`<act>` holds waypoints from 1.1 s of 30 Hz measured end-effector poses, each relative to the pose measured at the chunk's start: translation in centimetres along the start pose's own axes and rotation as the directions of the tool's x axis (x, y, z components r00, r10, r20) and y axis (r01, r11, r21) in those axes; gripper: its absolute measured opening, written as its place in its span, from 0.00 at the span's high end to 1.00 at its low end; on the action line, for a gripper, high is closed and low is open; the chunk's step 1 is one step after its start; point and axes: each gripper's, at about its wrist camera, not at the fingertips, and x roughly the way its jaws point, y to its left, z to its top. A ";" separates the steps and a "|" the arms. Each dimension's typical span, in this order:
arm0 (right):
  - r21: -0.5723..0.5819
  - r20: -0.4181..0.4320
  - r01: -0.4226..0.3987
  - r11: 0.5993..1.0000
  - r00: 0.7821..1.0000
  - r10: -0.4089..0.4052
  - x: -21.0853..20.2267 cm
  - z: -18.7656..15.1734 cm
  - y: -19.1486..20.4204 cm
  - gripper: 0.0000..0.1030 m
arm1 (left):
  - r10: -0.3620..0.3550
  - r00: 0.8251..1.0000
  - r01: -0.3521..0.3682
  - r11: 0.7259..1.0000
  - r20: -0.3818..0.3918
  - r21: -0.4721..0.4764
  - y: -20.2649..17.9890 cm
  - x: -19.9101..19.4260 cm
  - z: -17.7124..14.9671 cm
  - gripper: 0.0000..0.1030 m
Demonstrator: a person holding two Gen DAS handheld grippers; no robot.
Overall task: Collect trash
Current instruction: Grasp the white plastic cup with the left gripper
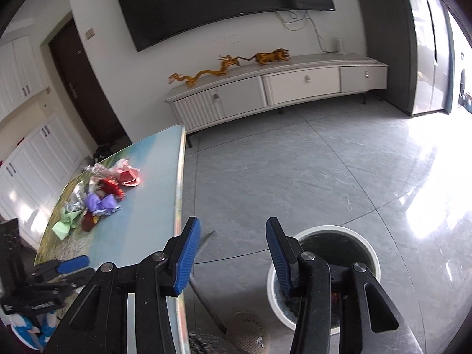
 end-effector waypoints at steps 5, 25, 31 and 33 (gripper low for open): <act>-0.052 -0.017 -0.024 0.998 1.000 0.023 0.4 0.1 2.8 0.57 | -0.011 1.000 0.011 1.000 -0.019 0.028 -0.8 0.8 -1.1 0.52; -0.225 -0.192 -0.300 0.927 0.946 0.259 10.1 2.5 18.6 0.57 | 0.053 0.993 -0.040 0.992 0.108 -0.119 7.7 -2.9 -1.0 0.78; -0.254 -0.230 -0.321 0.912 0.936 0.266 13.0 2.4 22.3 0.57 | 0.033 0.991 -0.009 0.984 0.130 -0.177 9.8 -4.3 -1.8 0.78; -0.238 -0.235 -0.311 0.920 0.938 0.256 13.6 2.4 22.5 0.57 | 0.022 0.990 0.004 0.981 0.137 -0.193 10.4 -4.6 -2.0 0.78</act>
